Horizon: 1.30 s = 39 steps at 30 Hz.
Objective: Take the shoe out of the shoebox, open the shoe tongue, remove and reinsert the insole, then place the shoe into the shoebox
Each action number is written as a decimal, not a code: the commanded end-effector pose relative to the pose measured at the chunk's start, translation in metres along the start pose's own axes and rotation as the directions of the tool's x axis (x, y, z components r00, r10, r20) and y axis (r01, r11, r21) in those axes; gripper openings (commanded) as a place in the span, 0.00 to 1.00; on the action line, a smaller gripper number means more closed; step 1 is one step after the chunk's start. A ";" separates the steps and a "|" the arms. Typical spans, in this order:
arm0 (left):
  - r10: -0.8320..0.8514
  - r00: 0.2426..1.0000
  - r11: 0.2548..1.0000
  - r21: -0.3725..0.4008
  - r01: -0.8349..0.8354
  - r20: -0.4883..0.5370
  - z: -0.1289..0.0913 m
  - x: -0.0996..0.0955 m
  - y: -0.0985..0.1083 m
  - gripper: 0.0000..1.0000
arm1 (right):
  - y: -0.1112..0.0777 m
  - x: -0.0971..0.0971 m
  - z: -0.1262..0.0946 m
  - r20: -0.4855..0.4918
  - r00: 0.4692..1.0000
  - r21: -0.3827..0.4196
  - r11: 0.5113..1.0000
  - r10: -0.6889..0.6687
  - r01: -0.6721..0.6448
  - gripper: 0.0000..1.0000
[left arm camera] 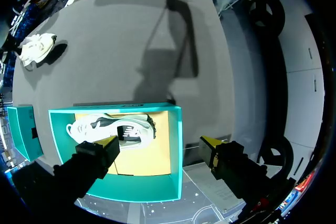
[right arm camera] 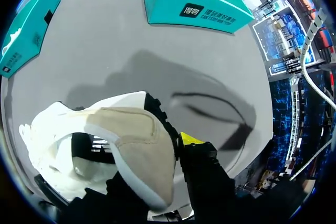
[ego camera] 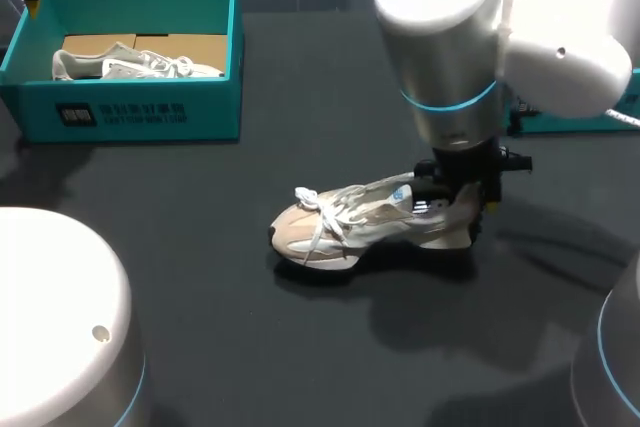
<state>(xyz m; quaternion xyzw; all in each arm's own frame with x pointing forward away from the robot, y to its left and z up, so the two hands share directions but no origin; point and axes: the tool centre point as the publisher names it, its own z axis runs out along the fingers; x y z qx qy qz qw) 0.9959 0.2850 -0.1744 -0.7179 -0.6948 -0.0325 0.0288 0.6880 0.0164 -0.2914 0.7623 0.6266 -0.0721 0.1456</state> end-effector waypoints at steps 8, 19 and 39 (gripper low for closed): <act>0.001 1.000 1.000 -0.001 -0.001 -0.002 0.000 0.000 0.000 1.00 | -0.020 0.025 0.035 -0.017 1.000 0.038 0.999 0.002 -0.001 0.00; 0.001 1.000 1.000 -0.001 -0.001 -0.002 0.000 0.000 0.000 1.00 | -0.017 0.034 0.054 -0.044 0.999 0.051 0.999 -0.001 0.004 0.00; 0.001 1.000 1.000 -0.001 -0.001 -0.002 0.000 0.000 0.000 1.00 | -0.024 0.043 0.079 -0.096 0.995 0.102 0.994 -0.014 0.024 0.00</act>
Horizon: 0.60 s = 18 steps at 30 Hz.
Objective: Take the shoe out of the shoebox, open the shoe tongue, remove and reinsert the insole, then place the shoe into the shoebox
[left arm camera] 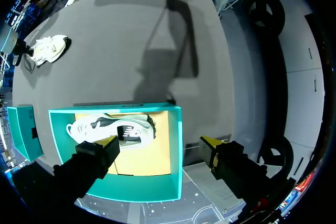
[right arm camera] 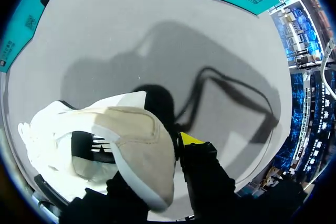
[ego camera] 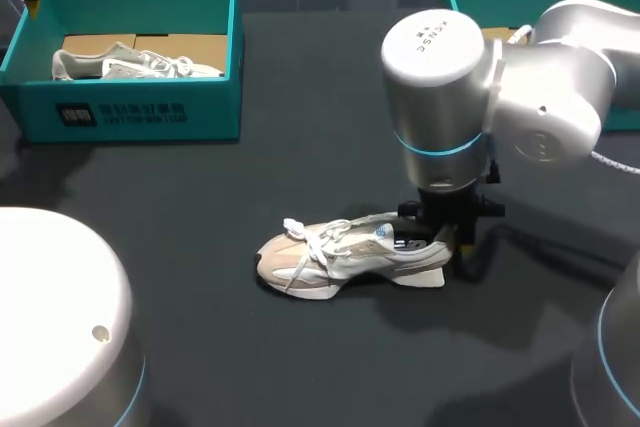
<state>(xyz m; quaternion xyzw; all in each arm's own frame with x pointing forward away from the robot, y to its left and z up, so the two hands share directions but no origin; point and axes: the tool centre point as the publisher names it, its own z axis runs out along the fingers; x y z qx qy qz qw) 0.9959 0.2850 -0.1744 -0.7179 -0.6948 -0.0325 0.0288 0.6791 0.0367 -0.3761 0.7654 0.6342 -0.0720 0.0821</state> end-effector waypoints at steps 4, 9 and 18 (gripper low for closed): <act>0.001 1.000 1.000 -0.001 -0.001 -0.002 0.000 0.000 0.000 1.00 | 0.001 0.002 0.011 -0.022 1.000 0.019 1.000 -0.007 0.007 0.00; 0.001 1.000 1.000 -0.001 -0.001 -0.002 0.000 0.000 0.000 1.00 | 0.002 0.002 0.012 -0.027 1.000 0.029 1.000 -0.009 0.009 0.44; 0.001 1.000 1.000 -0.001 -0.001 -0.002 0.000 0.000 0.000 1.00 | 0.003 -0.008 -0.006 -0.071 0.997 0.013 0.999 -0.035 0.036 1.00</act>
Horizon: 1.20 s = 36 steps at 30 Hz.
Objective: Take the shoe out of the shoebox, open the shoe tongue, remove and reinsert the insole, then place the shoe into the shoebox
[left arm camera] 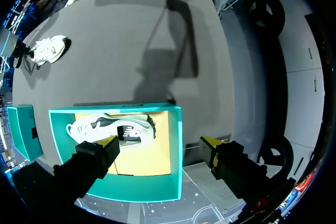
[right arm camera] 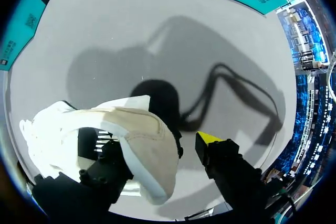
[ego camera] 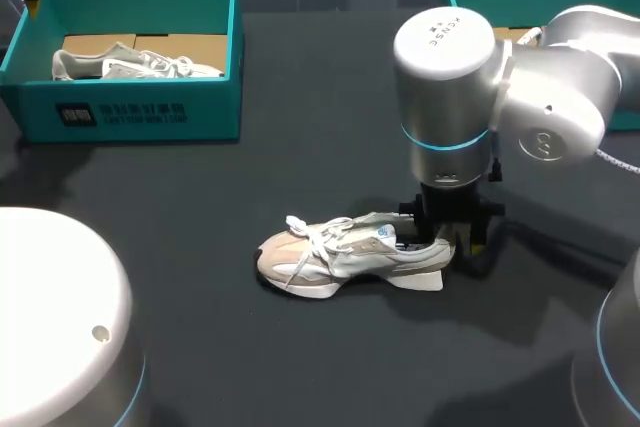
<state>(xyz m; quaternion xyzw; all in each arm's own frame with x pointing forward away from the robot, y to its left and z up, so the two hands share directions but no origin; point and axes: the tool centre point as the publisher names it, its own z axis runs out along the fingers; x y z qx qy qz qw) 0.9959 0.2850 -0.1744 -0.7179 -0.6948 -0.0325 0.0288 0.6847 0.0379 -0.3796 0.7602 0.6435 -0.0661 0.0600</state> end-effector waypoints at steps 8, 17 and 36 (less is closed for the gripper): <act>0.001 1.000 1.000 -0.001 -0.001 -0.002 0.000 0.000 0.000 1.00 | -0.003 -0.026 -0.050 -0.161 0.973 -0.114 0.982 -0.165 0.148 1.00; 0.001 1.000 1.000 -0.001 -0.001 -0.002 0.000 0.000 0.000 1.00 | 0.002 -0.041 -0.086 -0.345 0.805 -0.257 0.873 -0.483 0.414 1.00; 0.001 1.000 1.000 -0.001 -0.001 -0.002 0.000 0.000 0.000 1.00 | -0.001 -0.096 -0.080 -0.247 0.409 -0.739 0.444 -0.878 0.507 1.00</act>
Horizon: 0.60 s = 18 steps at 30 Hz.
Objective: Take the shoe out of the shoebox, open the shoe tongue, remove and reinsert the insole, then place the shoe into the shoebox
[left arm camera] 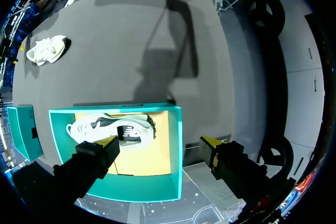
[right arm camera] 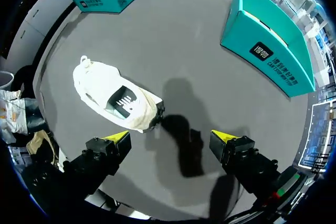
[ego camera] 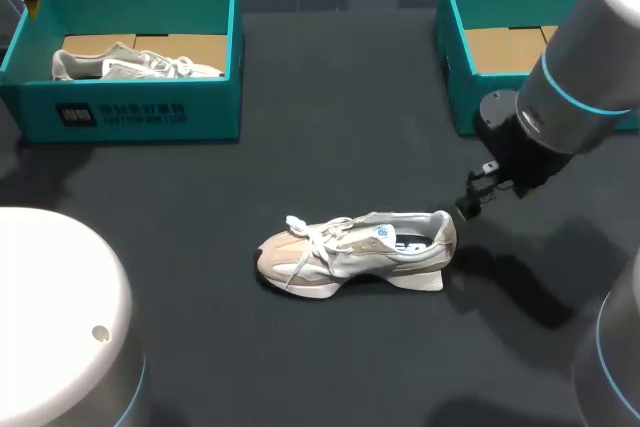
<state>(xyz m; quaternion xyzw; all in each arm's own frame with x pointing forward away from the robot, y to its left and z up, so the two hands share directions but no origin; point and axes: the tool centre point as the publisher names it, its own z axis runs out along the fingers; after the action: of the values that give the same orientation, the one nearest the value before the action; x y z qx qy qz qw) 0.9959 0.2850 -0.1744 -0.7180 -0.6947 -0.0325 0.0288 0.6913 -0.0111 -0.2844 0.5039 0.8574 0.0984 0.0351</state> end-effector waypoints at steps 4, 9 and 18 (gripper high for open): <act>0.001 1.000 1.000 -0.001 -0.001 -0.002 0.000 0.000 0.000 1.00 | -0.036 -0.019 -0.007 -0.227 0.874 -0.515 0.814 -0.430 0.267 1.00; 0.001 1.000 1.000 -0.001 -0.001 -0.002 0.000 0.000 0.000 1.00 | -0.036 -0.019 -0.007 -0.227 0.874 -0.515 0.814 -0.430 0.267 1.00; 0.001 1.000 1.000 -0.001 -0.001 -0.002 0.000 0.000 0.000 1.00 | -0.053 -0.040 0.008 -0.169 0.815 -0.692 0.656 -0.554 0.302 1.00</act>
<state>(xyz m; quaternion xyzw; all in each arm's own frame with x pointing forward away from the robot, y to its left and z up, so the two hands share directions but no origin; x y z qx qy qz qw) 0.9959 0.2850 -0.1744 -0.7179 -0.6948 -0.0325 0.0288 0.6726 -0.0553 -0.2949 0.2612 0.9355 0.2380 -0.0066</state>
